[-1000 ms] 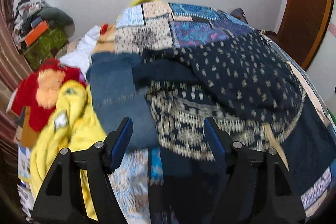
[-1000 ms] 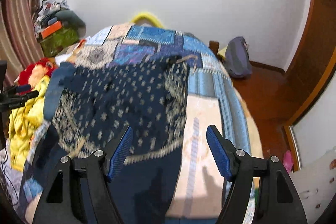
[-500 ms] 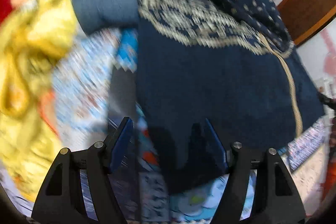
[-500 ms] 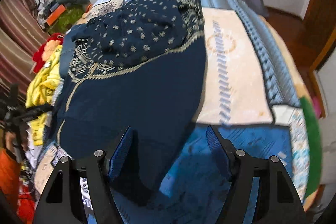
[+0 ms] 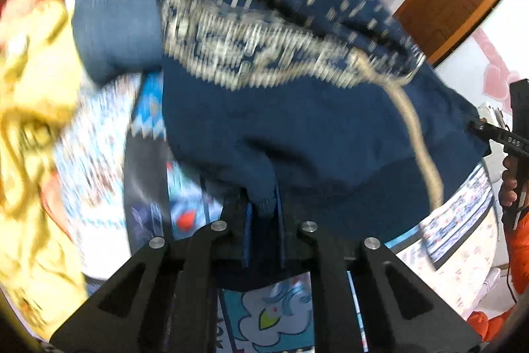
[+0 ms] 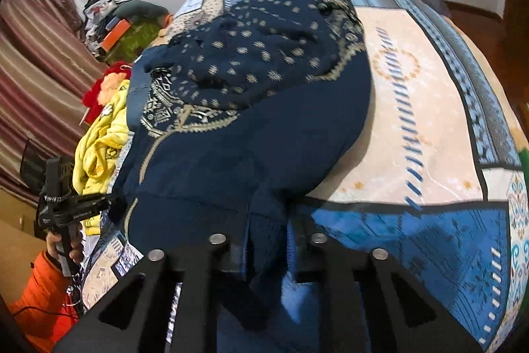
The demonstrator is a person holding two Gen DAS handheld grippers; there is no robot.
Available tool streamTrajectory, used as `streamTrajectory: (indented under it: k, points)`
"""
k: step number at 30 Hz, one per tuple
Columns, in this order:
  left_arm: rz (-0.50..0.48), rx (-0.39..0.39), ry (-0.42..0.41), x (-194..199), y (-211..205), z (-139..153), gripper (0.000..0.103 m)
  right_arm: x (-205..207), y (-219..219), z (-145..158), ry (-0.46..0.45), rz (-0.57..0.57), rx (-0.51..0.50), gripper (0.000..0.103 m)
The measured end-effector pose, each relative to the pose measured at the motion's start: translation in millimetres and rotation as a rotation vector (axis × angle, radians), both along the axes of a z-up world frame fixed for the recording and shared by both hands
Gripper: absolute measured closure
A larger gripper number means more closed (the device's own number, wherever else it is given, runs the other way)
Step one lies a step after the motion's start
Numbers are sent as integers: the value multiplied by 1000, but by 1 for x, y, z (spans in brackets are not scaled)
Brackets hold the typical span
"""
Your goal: Fold large clothes
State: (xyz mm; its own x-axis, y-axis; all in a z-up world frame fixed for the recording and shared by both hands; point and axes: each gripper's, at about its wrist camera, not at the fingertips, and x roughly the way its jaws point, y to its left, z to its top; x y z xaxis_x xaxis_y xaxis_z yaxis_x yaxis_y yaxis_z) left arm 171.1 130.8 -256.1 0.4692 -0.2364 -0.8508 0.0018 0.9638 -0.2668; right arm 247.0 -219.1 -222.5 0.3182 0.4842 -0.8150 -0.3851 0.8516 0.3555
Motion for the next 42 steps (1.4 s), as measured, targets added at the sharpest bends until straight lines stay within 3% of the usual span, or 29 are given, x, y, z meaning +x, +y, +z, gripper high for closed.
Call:
streamTrajectory:
  k: [4,11,17,21,25,32,37,40,42]
  points:
    - [-5,72,-130,11,-7,50,91,6,5,23,-69,13,21,91]
    - [96,62,-344,56,21,127,91,41,6,78,-224,-33,43,92]
    - [186,77,-418,116,50,156,92,103,15,111,-312,-82,48,95]
    - [254,80,-397,167,72,149,92,160,31,119,-347,-129,25,95]
    - [318,98,-348,219,90,122,92,225,61,114,-348,-153,-12,95]
    - [391,140,-182,298,121,46,91,327,109,60,-291,-167,-128,95]
    - [397,143,-77,321,135,1,89,354,105,24,-256,-183,-165,95]
    - [410,151,-67,324,136,4,87,357,88,38,-276,-222,-111,95]
    - [391,182,-65,326,132,13,87,351,78,64,-390,-317,-191,95]
